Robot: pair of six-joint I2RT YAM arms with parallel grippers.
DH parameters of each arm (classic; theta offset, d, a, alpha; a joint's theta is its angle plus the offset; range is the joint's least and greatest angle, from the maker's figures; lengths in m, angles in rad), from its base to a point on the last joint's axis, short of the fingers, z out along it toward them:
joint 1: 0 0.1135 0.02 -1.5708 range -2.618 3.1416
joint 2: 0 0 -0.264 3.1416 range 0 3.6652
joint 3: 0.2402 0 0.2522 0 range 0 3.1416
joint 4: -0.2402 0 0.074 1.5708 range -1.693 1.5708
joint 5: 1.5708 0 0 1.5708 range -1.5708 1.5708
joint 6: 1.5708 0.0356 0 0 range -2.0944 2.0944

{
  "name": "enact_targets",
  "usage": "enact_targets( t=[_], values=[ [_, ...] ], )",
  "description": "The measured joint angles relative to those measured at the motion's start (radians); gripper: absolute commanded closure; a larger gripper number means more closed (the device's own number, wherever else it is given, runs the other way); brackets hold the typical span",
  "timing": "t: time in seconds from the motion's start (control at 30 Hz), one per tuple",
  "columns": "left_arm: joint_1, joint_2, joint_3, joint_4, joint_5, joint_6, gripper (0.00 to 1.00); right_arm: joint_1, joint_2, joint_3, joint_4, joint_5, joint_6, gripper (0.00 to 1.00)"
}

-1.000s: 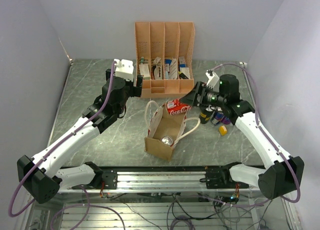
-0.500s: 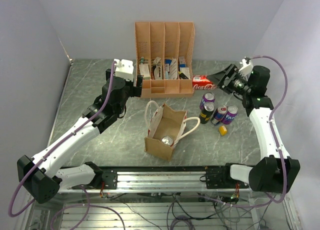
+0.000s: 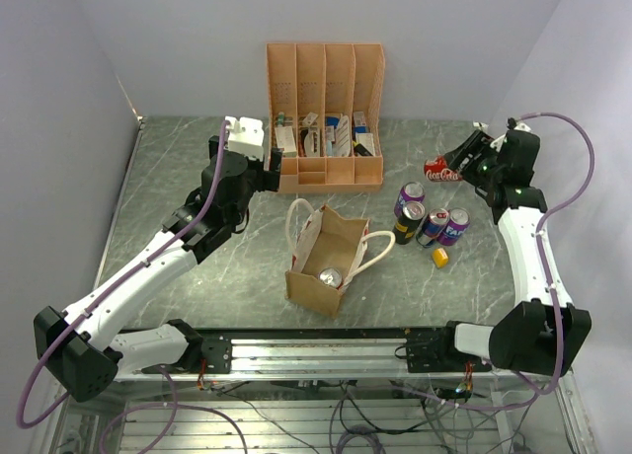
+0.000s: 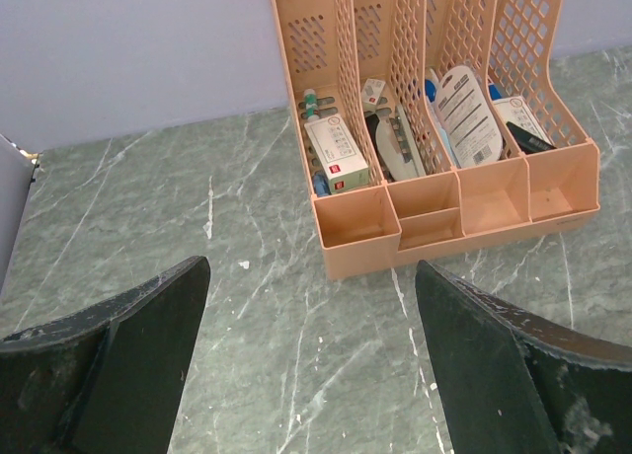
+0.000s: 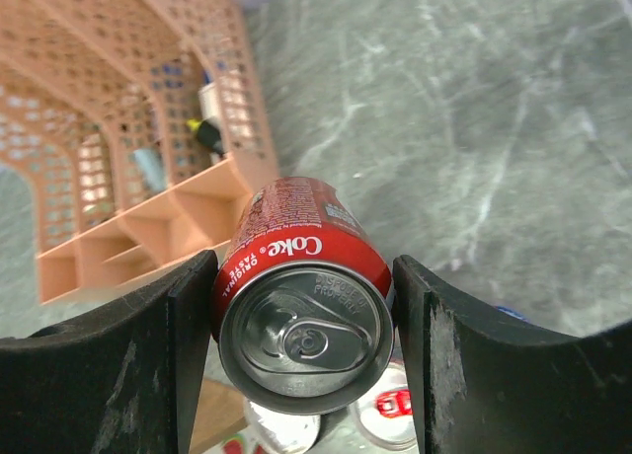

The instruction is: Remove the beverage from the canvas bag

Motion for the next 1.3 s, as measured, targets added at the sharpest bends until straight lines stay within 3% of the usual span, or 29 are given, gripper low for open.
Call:
enact_targets(
  t=[0.27, 0.6, 1.3],
  values=[
    [0.000, 0.000, 0.000, 0.000, 0.000, 0.000, 0.05, 0.000, 0.089, 0.000, -0.028, 0.149, -0.078, 1.00],
    [0.000, 0.005, 0.000, 0.000, 0.000, 0.000, 0.05, 0.011, 0.157, 0.000, -0.059, 0.212, -0.148, 1.00],
    [0.000, 0.014, 0.000, -0.002, 0.004, 0.000, 0.04, 0.187, 0.267, 0.021, -0.164, 0.376, -0.204, 1.00]
  ],
)
